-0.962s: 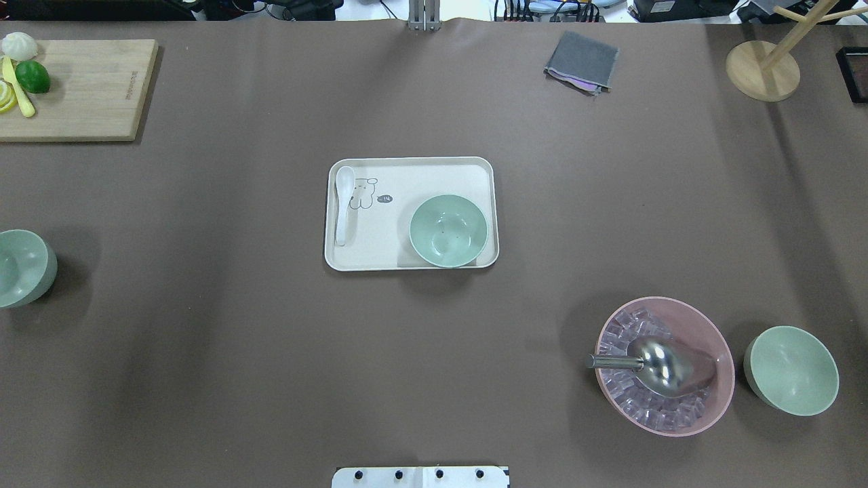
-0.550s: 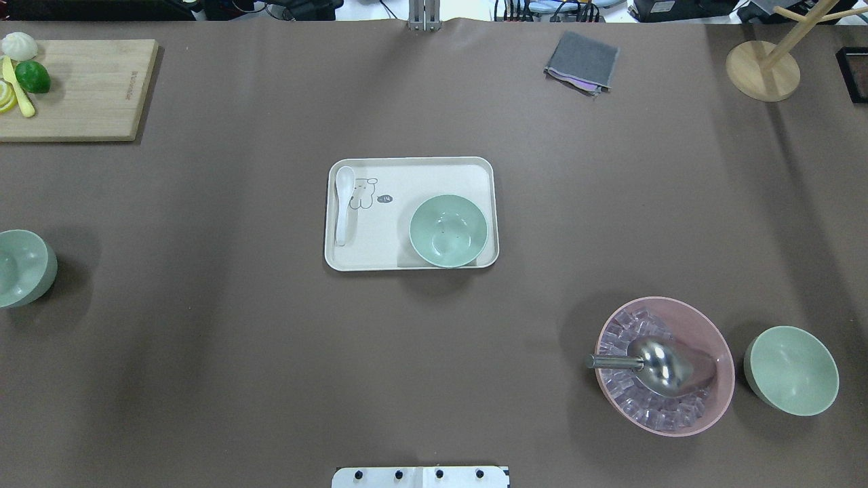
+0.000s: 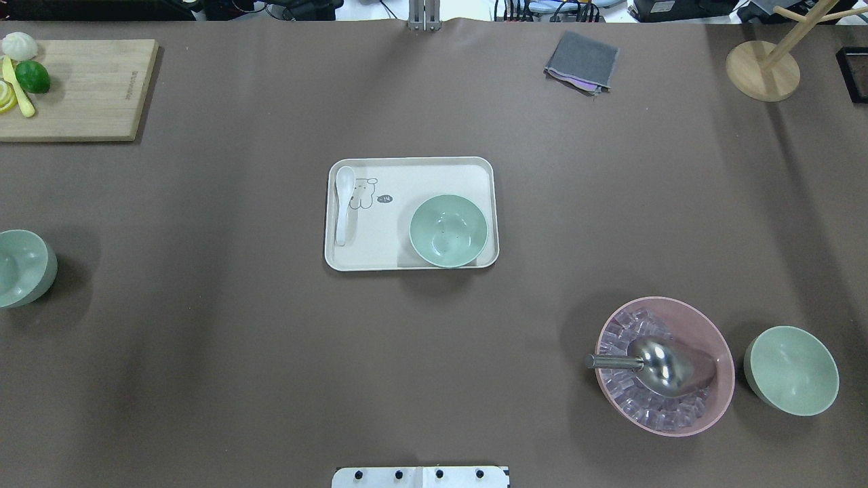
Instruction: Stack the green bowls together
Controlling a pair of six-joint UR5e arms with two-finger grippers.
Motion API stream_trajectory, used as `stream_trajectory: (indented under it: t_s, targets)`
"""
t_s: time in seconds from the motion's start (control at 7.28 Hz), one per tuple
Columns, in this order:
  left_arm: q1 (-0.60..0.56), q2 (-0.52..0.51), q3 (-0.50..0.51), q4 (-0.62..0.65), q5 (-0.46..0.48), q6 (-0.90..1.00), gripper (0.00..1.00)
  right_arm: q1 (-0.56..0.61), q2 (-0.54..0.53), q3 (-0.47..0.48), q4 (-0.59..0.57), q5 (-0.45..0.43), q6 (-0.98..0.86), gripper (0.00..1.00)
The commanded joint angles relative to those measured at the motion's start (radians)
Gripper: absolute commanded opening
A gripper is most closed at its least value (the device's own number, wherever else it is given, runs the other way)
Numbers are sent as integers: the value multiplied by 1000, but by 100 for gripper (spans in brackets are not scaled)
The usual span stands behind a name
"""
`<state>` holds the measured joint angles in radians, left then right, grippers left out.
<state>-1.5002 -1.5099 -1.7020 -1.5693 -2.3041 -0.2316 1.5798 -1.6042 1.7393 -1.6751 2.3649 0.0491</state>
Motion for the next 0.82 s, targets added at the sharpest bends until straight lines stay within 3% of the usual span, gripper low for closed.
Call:
stream_trajectory:
  t_s: [0.0,0.69]
  targets:
    - [0,0,-5,3,-3,0,98,0,3,0,0,-1,0,100]
    - [1,-7,-4,-35,-41,2,98,-1,12,0,-2,-4,3,100]
